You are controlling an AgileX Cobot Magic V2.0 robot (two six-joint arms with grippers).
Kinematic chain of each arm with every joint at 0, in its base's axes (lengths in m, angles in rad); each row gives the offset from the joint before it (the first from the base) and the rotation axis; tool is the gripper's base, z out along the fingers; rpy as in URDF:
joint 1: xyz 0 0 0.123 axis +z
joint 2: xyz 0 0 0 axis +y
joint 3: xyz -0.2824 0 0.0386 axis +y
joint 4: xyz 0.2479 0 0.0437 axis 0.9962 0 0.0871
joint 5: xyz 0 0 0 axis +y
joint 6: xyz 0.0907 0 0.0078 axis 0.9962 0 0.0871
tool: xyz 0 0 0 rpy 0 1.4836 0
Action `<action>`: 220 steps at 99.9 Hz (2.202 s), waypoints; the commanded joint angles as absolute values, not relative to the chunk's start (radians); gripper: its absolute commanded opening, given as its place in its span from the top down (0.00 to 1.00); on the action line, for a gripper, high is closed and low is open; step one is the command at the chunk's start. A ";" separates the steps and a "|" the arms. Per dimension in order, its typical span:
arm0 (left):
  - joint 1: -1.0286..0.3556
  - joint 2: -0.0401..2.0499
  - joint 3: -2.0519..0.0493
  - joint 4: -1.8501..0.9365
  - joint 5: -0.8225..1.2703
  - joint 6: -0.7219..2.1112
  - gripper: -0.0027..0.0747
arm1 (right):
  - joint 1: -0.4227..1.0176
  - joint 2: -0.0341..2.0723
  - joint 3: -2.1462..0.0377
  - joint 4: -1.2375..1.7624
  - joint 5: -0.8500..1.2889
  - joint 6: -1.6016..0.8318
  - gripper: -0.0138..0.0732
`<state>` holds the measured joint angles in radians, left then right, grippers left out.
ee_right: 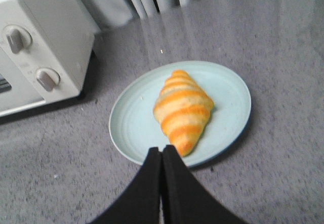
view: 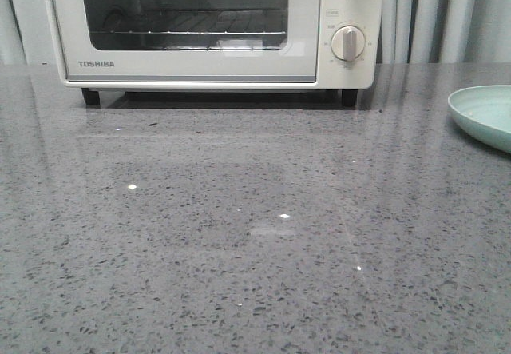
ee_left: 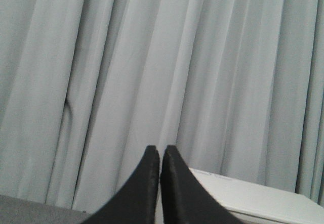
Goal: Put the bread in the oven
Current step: 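Move the left gripper to the toaster oven door handle, then pull the oven door handle down with the left gripper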
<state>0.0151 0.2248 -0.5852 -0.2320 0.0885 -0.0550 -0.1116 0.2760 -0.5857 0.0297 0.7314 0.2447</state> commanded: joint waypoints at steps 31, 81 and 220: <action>-0.143 0.559 -0.768 -0.250 0.146 0.026 0.99 | -0.113 0.444 -0.767 0.037 0.865 0.230 0.91; -0.440 1.020 -0.951 -0.242 -0.063 0.098 0.99 | -0.110 0.530 -0.817 0.162 0.913 0.134 0.91; -0.449 1.520 -1.229 -0.238 0.172 0.100 0.99 | -0.110 0.541 -0.868 0.162 0.932 0.134 0.91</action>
<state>-0.4406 1.5463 -1.2543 -0.2351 0.1101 0.1010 -0.1116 0.5274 -0.8145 0.1534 0.9884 0.1463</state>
